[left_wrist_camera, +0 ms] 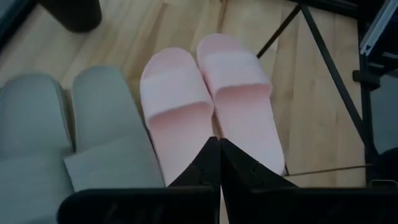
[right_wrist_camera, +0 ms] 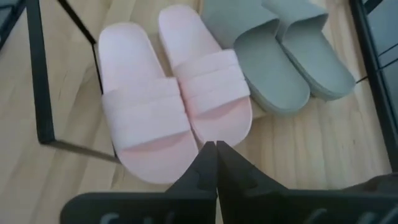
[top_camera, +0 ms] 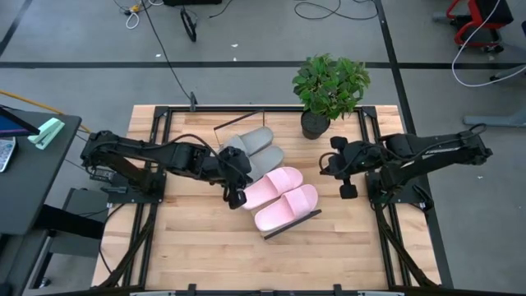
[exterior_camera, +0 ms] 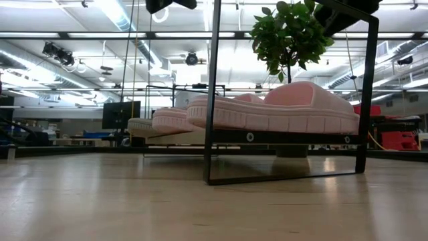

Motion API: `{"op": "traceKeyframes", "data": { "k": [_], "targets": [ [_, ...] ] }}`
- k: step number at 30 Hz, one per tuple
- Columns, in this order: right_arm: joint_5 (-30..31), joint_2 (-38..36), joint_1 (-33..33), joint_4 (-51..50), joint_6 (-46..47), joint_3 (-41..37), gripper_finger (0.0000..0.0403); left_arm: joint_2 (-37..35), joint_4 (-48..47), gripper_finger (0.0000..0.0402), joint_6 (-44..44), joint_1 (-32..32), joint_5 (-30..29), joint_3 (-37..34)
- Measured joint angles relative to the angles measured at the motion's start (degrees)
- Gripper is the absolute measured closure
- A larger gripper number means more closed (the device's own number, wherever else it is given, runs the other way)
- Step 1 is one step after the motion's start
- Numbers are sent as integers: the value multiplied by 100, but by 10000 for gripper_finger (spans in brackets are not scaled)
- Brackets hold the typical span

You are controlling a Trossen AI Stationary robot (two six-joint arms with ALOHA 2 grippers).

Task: Pick and place slides into the shelf
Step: Return to Home Position

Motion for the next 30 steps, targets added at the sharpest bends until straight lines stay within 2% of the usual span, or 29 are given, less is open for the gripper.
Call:
{"op": "traceKeyframes", "data": {
  "k": [3, 6, 12, 16, 23, 30],
  "targets": [
    [-33, 15, -64, 158, 62, 0, 403, -71, 125, 397, 327, 9, 5, -19],
    [-308, -65, -128, 80, 382, 0, 403, -389, 982, 398, 492, 58, 47, -415],
    [-86, -483, -192, -292, 1072, 0, 403, -1394, 3872, 398, 340, 98, 115, -2383],
    [-83, -629, -190, -305, 1200, 0, 403, -2124, 5298, 398, 373, 95, 213, -3489],
    [-106, -573, -188, -174, 1220, 0, 403, -3325, 6274, 398, 642, 235, 180, -4927],
    [82, -492, -188, -41, 1921, 0, 401, -4390, 6490, 398, 760, 418, 215, -5928]
  ]
}}
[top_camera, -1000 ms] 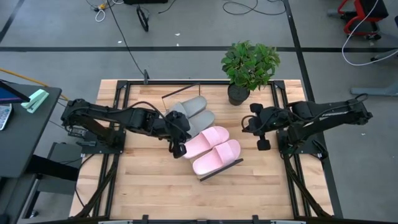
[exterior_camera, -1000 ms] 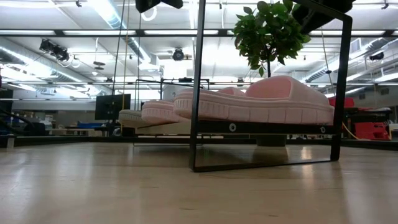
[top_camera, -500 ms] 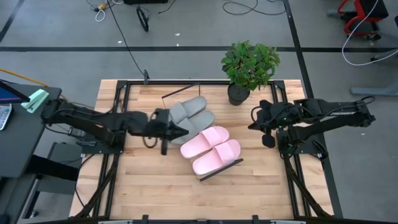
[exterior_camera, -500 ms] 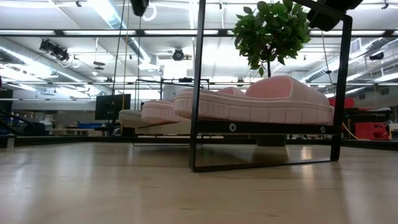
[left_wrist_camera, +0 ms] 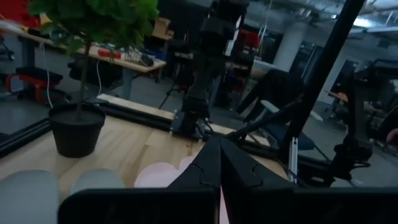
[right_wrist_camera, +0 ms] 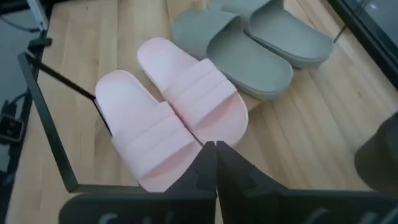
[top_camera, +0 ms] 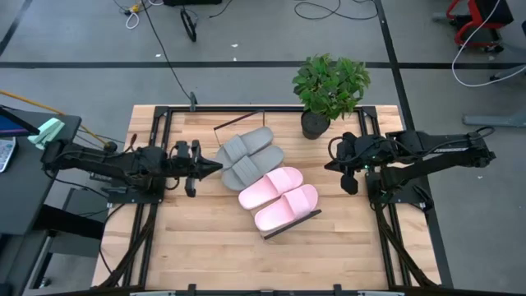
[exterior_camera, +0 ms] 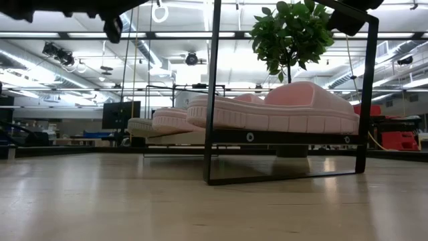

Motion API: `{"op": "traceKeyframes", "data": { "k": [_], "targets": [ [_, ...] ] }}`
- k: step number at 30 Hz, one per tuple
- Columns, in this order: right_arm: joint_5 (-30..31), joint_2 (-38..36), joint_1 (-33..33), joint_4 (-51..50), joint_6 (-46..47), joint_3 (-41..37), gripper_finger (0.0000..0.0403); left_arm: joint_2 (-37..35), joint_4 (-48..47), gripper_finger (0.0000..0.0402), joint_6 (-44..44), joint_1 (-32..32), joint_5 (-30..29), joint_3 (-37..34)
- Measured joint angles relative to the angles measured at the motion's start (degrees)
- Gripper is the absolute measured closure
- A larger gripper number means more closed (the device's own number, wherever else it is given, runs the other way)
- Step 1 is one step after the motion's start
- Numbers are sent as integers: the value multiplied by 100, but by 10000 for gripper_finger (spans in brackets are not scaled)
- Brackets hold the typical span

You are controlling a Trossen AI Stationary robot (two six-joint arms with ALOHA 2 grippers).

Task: Pick and place slides into the shelf
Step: Return to Home Position

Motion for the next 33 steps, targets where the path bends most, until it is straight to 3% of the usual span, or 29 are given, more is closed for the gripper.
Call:
{"op": "traceKeyframes", "data": {
  "k": [18, 33],
  "targets": [
    [448, 255, 0, 274, 554, 0, 400, -2295, 5, 397, 93, -2, 18, -1565],
    [505, 352, 0, 306, 1165, 0, 401, -3011, -64, 399, 180, -2, -186, -2201]
  ]
}}
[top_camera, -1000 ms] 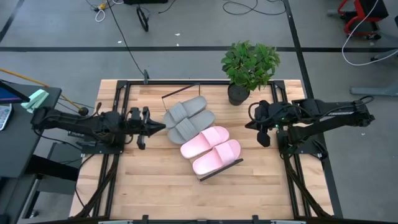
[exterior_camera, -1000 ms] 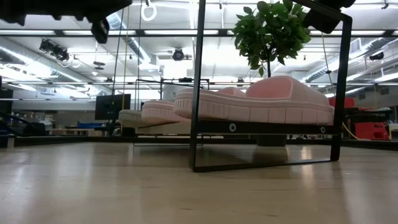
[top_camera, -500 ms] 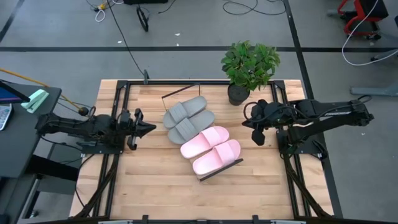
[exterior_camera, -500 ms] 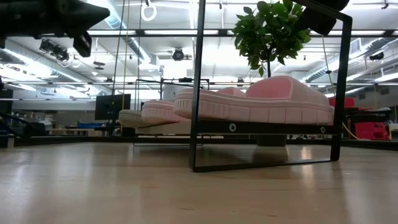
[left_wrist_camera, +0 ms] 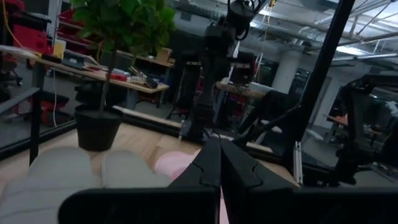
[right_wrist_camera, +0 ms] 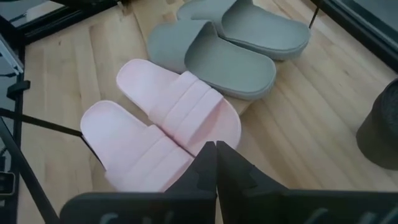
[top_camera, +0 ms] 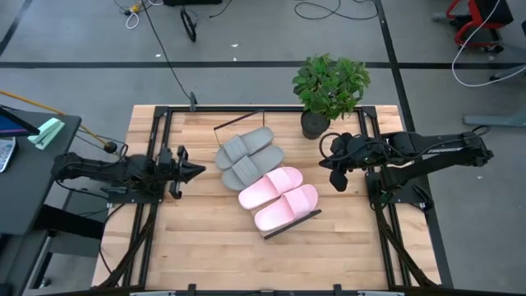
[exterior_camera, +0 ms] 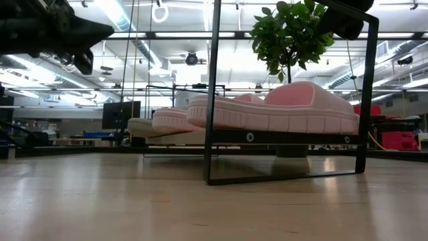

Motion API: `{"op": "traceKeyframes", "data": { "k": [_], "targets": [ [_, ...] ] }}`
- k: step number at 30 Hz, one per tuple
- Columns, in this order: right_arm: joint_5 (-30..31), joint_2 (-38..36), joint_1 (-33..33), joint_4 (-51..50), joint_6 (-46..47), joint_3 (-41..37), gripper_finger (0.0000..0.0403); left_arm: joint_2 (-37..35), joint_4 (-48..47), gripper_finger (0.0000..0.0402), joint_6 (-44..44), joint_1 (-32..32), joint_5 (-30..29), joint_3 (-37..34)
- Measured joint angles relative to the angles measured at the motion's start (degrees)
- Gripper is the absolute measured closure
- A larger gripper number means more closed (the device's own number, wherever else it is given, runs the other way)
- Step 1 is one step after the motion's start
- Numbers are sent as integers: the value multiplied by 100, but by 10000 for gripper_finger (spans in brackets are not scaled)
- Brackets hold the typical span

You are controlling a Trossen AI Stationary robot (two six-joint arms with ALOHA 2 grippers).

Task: Pick and place slides into the shelf
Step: Return to Home Position

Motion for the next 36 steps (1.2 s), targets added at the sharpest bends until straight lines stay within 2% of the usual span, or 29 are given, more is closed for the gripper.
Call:
{"op": "traceKeyframes", "data": {
  "k": [8, 12, 18, 26, 31, 36],
  "targets": [
    [2, 0, 0, -2, 187, -2, 401, -23, -65, 399, -3, 0, 3, -201],
    [2, 0, 0, -4, 215, -2, 401, -23, -415, 399, 81, 0, 5, -203],
    [2, -12, 0, -6, 274, -2, 402, -23, -527, 398, 174, 0, 326, -205],
    [172, -416, 0, -244, 203, -26, 402, -23, -693, 391, -85, 0, 414, -208],
    [201, -1004, 0, -69, 225, -523, 402, -15, -1128, 369, -89, 0, 413, -210],
    [154, -1720, 7, 1025, 306, -1449, 403, -15, -1146, 357, -89, 0, 411, -210]
  ]
}}
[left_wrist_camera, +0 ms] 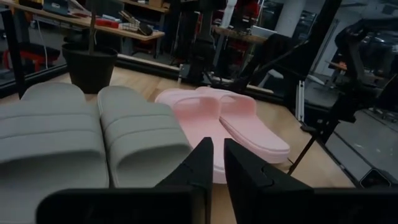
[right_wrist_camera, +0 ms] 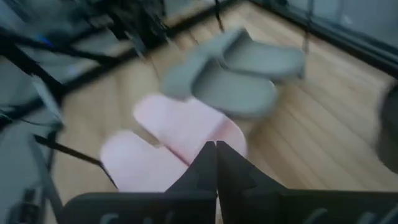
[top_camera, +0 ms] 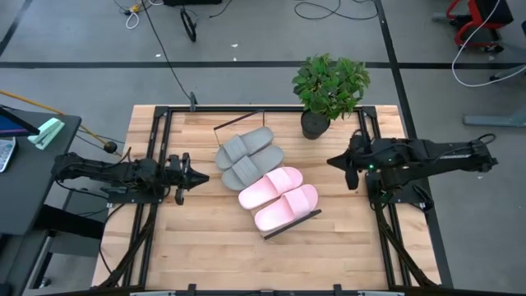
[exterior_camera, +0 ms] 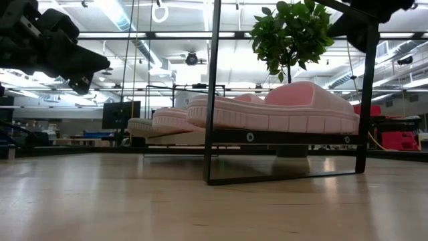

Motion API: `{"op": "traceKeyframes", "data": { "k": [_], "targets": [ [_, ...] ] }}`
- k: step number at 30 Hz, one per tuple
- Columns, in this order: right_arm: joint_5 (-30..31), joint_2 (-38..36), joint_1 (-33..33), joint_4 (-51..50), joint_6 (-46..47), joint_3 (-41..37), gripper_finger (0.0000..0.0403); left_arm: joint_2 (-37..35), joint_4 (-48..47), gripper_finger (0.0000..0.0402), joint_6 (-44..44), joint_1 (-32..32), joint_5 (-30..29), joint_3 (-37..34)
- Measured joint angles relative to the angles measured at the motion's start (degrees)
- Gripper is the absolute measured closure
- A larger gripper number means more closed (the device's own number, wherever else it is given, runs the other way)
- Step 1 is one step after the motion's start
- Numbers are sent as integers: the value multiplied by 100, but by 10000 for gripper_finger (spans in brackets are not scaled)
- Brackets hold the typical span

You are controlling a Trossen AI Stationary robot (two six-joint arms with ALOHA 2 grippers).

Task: Pick and place slides into the shelf
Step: Return to Home Position

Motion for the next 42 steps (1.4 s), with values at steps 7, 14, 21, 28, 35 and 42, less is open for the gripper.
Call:
{"op": "traceKeyframes", "data": {
  "k": [7, 14, 21, 28, 35, 42],
  "targets": [
    [-563, -818, 0, 2108, -388, -1484, 403, 0, -3, 363, -4, 0, 0, -2],
    [-1182, -1413, -4, 2960, -853, -2355, 403, 0, -1, 375, -13, 0, 0, -2],
    [-1478, -2236, -4, 3157, -1091, -3088, 403, 0, 3, 372, -11, 0, 0, -4],
    [-1662, -3024, -4, 3316, -1275, -3621, 403, 0, 6, 361, -8, 0, 0, -4],
    [-1929, -3405, -4, 3957, -1422, -3979, 403, 0, 6, 370, -2, 0, 0, -4],
    [-2204, -3436, -4, 4207, -1587, -4140, 403, 0, 6, 379, -4, 0, 0, -7]
  ]
}}
